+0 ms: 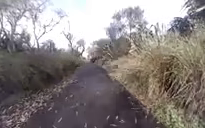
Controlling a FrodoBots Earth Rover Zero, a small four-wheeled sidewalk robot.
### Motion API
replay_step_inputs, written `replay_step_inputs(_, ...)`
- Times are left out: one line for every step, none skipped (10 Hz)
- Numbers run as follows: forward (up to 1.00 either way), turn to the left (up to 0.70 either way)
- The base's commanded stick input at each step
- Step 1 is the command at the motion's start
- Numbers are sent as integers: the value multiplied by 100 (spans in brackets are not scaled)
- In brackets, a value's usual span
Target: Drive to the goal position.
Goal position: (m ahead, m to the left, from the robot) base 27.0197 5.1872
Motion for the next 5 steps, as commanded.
replay_step_inputs(85,0)
replay_step_inputs(85,0)
replay_step_inputs(85,0)
replay_step_inputs(85,0)
replay_step_inputs(85,0)
